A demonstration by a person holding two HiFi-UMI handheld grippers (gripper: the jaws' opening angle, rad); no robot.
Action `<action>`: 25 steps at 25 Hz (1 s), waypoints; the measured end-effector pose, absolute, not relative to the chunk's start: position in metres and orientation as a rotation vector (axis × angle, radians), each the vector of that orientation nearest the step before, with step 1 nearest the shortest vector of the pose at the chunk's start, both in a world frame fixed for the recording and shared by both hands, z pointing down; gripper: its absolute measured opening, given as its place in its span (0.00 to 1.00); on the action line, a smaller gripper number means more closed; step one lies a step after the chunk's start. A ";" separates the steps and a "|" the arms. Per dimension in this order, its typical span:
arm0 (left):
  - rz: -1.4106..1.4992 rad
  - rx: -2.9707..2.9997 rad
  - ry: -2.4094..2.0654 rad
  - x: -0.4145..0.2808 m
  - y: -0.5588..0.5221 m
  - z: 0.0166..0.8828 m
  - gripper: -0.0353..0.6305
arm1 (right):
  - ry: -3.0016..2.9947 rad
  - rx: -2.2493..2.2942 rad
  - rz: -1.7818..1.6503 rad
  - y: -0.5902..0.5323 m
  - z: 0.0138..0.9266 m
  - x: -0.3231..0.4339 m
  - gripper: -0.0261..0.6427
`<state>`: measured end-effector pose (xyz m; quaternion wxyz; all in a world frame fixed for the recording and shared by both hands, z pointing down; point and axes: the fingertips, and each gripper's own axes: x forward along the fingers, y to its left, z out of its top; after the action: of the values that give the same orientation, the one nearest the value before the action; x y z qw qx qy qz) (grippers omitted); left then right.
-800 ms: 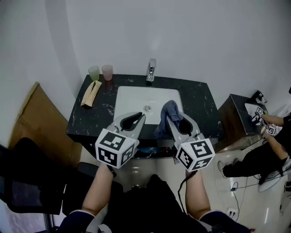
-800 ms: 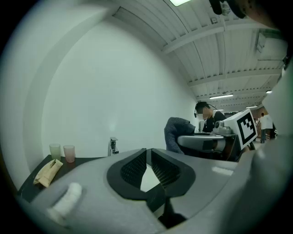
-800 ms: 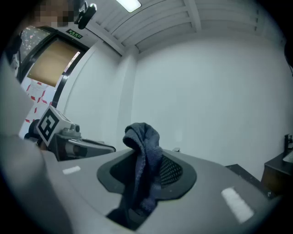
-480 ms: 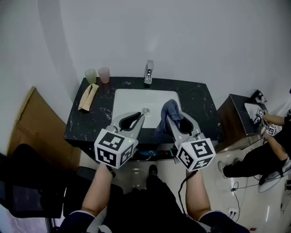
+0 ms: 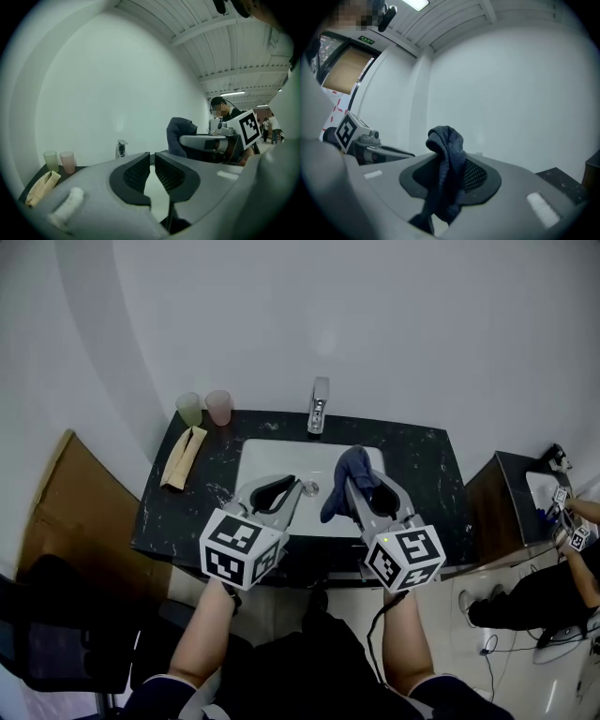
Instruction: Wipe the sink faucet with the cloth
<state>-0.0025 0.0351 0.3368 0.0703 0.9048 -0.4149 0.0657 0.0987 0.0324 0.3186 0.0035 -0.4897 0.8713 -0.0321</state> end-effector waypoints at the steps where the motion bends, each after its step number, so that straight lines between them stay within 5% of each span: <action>1: 0.200 2.712 -1.255 -0.001 0.027 0.339 0.10 | 2.740 -1.527 -0.105 0.024 0.320 0.100 0.22; 25: 0.413 2.562 -1.360 0.036 -0.115 0.400 0.11 | 2.772 -1.424 -0.202 -0.131 0.339 0.131 0.22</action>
<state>0.0359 -0.1147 0.4003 0.1058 0.8695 -0.4617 0.1401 0.1312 -0.1315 0.3386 0.0090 -0.4560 0.8876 -0.0648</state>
